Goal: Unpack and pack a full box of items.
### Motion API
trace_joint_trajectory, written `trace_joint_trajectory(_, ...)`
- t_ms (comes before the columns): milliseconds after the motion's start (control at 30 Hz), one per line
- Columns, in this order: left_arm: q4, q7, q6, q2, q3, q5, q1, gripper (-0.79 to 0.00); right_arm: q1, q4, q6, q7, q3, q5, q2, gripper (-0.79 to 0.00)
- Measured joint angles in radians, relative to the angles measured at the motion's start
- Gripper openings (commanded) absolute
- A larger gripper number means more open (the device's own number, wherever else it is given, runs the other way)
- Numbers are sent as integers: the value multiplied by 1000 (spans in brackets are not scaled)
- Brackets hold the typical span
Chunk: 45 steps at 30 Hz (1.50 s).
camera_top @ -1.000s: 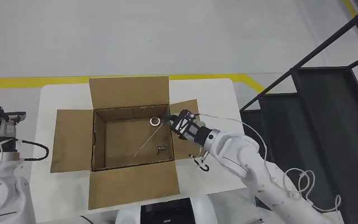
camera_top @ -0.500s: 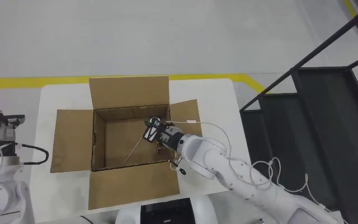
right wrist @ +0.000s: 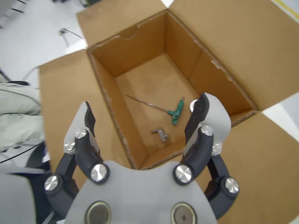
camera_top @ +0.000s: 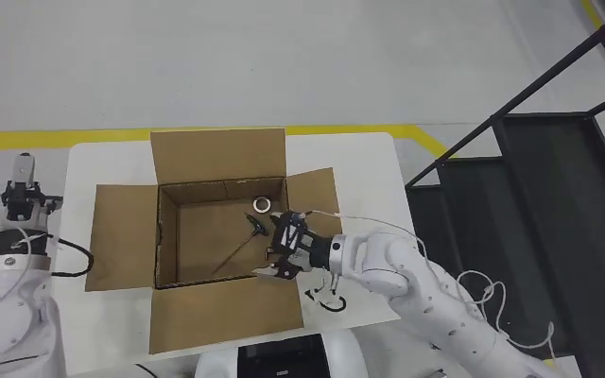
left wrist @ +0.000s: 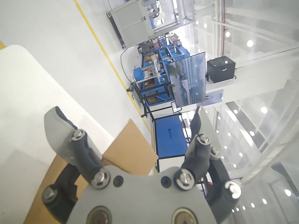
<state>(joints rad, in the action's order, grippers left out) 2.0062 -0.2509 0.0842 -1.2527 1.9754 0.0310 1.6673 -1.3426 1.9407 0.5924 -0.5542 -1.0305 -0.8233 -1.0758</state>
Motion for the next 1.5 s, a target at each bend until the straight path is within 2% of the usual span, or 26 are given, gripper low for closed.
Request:
trace_joint_trajectory(67, -8, -23, 18, 4, 34, -4, 0, 0, -27, -35, 137, -19, -77, 158, 19, 0)
trace_joint_trajectory(167, -25, -59, 54, 11, 92, 17, 12, 0, -56, -88, 286, -78, -169, 393, 47, 0)
trace_joint_trajectory(267, -47, -104, 73, 18, 135, 45, 18, 0, -72, -135, 380, -169, -246, 623, 78, 0)
trace_joint_trajectory(400, -107, -124, 63, 23, 172, 30, 5, 0, -84, -202, 414, -262, -331, 892, 116, 0)
trace_joint_trajectory(567, -225, -131, 66, 31, 157, 61, -41, 0, -62, -334, 357, -316, -361, 1104, 151, 0)
trace_joint_trajectory(833, -361, -117, 154, 35, 58, 143, -116, 0, 15, -503, 334, -339, -247, 1166, 157, 0)
trace_joint_trajectory(1000, -403, -231, 212, 42, 5, 160, -138, 0, 49, -513, 349, -325, -162, 1171, 158, 0)
trace_joint_trajectory(1200, -368, -365, 186, 49, 15, 81, -122, 0, 64, -454, 384, -289, -78, 1145, 175, 0)
trace_joint_trajectory(1500, -239, -572, 110, 60, 28, -18, -36, 0, 73, -360, 420, -253, -6, 1112, 217, 0)
